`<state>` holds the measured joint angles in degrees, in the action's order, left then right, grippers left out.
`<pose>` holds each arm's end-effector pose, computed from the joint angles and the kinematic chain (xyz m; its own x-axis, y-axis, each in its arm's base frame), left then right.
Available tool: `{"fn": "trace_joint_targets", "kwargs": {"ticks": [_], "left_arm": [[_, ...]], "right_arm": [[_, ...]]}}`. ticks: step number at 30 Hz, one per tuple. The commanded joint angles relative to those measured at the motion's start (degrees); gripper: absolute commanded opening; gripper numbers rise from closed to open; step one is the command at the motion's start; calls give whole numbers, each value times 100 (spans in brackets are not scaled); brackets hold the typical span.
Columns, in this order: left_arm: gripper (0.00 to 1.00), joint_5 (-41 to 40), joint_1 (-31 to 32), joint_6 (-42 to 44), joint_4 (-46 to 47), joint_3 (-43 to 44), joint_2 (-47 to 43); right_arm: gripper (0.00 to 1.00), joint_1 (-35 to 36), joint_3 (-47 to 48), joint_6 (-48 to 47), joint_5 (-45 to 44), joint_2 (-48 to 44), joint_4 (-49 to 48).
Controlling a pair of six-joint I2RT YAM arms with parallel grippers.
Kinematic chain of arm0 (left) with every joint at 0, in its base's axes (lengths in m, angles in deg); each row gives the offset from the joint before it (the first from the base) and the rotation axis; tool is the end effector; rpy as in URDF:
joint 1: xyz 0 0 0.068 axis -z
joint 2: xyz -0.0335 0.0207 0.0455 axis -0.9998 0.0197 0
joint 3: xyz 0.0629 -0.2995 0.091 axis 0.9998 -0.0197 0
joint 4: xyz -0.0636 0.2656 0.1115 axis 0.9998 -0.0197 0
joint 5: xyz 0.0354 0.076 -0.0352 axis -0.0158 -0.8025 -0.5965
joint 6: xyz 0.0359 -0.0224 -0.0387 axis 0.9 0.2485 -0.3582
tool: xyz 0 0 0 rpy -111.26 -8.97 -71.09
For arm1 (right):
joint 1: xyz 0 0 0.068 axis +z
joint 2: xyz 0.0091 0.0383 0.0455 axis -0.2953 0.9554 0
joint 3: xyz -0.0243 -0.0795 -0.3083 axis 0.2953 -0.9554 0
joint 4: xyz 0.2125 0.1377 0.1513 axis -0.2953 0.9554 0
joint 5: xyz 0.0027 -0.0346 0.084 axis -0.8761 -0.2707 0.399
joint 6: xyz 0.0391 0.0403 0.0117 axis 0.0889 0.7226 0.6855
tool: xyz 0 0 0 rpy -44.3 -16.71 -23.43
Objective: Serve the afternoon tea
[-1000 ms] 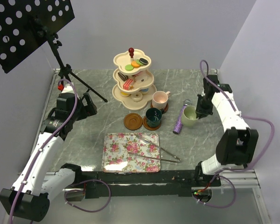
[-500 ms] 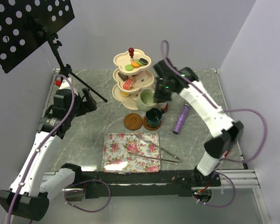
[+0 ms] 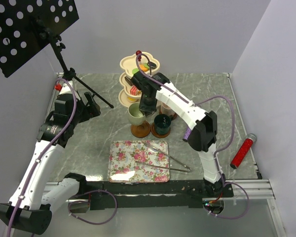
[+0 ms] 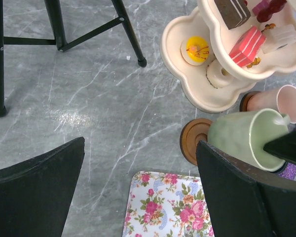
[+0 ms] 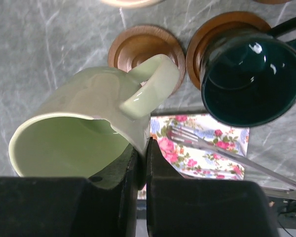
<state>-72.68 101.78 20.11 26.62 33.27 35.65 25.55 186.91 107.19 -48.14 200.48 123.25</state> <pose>0.1955 -0.0381 0.4062 -0.4556 -0.3899 -0.8003 -0.1577 0.9201 -0.3584 0.3575 0.3240 0.3682 -0.9381 0.1801 -0.2960 0.1261 0.9731 0.1927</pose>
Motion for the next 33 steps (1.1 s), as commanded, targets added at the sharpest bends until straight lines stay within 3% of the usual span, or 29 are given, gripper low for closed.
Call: {"fn": "trace_joint_targets", "kwargs": {"ticks": [1, 9, 15, 33], "left_arm": [[100, -92, 19, -41, 108, -48, -120], [100, -118, 19, -41, 109, -74, -156], [100, -136, 19, -41, 100, -101, -164], [100, -48, 19, -41, 153, -145, -147]], "right_arm": [[0, -18, 664, 396, -279, 316, 370], [0, -18, 595, 643, -314, 721, 292], [0, -18, -20, 599, -420, 563, 2], [0, 43, -626, 178, -376, 581, -507]]}}
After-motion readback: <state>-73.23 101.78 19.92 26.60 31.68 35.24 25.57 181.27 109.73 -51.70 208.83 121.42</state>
